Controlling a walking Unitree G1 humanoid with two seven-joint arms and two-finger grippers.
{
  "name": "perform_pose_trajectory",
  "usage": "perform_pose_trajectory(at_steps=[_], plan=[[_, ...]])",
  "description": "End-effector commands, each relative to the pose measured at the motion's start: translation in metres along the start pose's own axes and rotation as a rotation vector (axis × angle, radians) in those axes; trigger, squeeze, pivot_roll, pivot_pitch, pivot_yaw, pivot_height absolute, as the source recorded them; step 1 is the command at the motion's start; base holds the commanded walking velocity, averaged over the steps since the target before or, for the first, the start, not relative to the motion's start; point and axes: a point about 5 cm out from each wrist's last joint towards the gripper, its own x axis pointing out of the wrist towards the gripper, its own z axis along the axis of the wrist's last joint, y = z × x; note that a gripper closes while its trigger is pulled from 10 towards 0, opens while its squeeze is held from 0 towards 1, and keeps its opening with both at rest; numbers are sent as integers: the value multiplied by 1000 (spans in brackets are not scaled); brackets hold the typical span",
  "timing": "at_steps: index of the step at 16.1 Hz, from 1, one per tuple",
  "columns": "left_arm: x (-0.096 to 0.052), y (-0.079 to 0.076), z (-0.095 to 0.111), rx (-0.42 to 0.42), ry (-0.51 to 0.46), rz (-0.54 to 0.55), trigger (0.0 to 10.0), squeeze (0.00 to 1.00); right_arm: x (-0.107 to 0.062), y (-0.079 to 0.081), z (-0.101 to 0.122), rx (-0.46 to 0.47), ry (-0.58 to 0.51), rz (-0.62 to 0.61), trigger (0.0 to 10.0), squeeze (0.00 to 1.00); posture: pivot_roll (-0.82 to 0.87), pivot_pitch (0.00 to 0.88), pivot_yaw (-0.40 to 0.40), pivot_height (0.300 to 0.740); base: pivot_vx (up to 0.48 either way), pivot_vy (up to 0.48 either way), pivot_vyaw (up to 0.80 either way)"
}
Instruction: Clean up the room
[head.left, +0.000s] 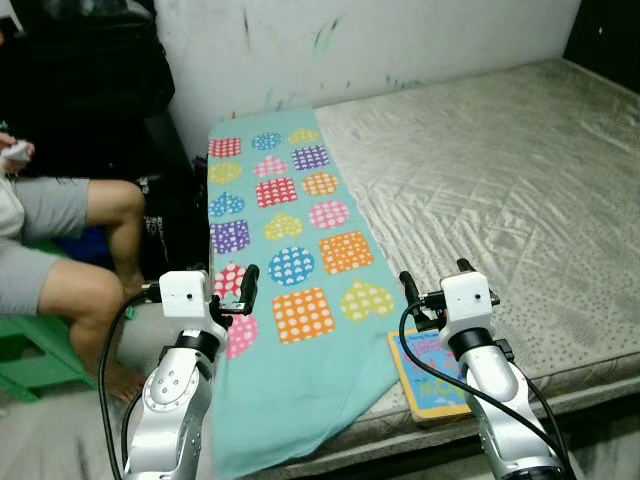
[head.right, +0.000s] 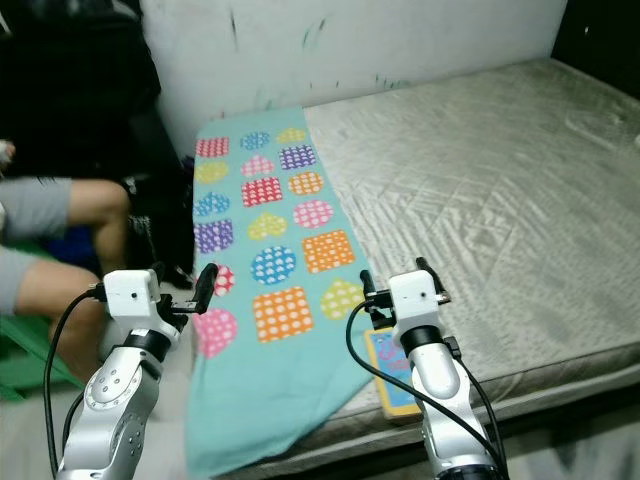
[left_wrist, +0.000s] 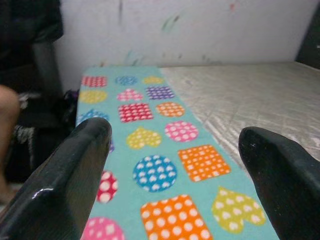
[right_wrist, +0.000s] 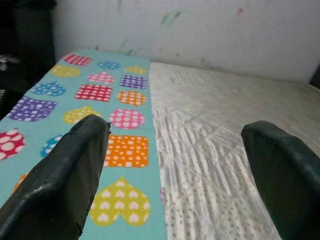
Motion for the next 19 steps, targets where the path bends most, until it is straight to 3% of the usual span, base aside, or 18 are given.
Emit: perform_pose_trajectory(at_steps=[1,4,6,9,11,15,19], plan=[[-3,14,-2,31,18,36,10000,0,5,13,7,9,-29,42,10000,0,-180,0,121,740,0,0,0],[-1,15,-1,29,12,51,10000,0,9,19,8,-9,-26,84,10000,0,-166,0,91,740,0,0,0],[-1,15,-1,27,5,62,10000,0,14,30,13,-72,-44,170,10000,0,-158,0,70,740,0,0,0],[-6,15,-2,23,3,83,10000,0,17,42,7,-90,-11,234,10000,0,-118,0,53,740,0,0,0],[-14,20,-2,20,-6,134,10000,0,18,51,2,-116,7,295,10000,0,-63,0,-7,740,0,0,0],[-30,29,-7,0,-17,238,10000,0,29,55,6,-152,-3,383,10000,0,-20,0,-71,740,0,0,0],[-32,26,-7,7,-14,237,10000,0,37,59,10,-152,-16,388,10000,0,-15,0,-71,740,0,0,0]])
